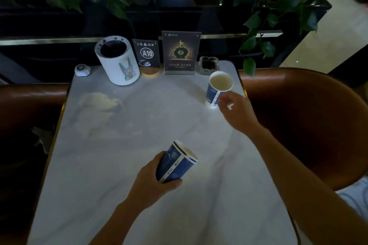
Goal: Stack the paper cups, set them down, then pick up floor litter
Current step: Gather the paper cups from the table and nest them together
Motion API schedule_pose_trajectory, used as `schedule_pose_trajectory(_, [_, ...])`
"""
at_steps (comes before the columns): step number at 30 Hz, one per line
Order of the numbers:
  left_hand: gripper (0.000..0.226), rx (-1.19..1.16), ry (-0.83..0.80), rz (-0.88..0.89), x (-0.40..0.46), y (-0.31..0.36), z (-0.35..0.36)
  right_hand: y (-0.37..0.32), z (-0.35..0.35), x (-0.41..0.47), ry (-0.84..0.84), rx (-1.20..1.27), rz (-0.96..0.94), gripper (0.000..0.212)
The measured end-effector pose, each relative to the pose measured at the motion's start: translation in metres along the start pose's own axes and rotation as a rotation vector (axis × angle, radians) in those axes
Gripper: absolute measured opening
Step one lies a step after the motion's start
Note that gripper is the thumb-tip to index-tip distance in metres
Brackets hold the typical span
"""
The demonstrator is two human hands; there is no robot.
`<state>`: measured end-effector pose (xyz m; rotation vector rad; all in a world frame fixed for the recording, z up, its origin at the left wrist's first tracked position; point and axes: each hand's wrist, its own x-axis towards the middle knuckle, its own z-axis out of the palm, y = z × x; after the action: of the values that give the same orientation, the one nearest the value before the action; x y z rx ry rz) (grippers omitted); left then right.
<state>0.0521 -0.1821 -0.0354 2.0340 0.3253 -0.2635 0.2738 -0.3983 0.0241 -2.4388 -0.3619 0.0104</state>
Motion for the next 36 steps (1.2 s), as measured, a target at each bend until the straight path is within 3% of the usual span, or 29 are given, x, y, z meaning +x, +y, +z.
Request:
schedule_pose_trajectory(5, [0.056,-0.02,-0.014,-0.025,0.009,-0.002,-0.001,0.009,0.01,0.04,0.008,-0.178,-0.028,0.035])
schedule_pose_trajectory(10, [0.059,-0.025,-0.003,-0.027,0.015,-0.001,-0.006,0.019,0.023,0.059,-0.086,-0.317,-0.058,0.024])
schedule_pose_trajectory(17, [0.057,0.011,0.011,-0.006,0.007,0.001,-0.01,0.022,0.024,0.043,-0.015,-0.355,-0.01,0.018])
schedule_pose_trajectory(22, [0.062,0.003,0.007,0.009,-0.015,0.007,-0.009,-0.003,0.004,-0.003,-0.023,-0.128,0.005,0.025])
schedule_pose_trajectory(26, [0.059,-0.021,0.026,-0.003,-0.041,0.011,-0.009,-0.036,-0.021,-0.058,0.075,0.029,-0.072,0.017])
schedule_pose_trajectory(36, [0.065,-0.025,0.009,0.054,-0.1,0.013,0.002,-0.077,-0.057,-0.175,0.152,0.231,-0.066,0.011])
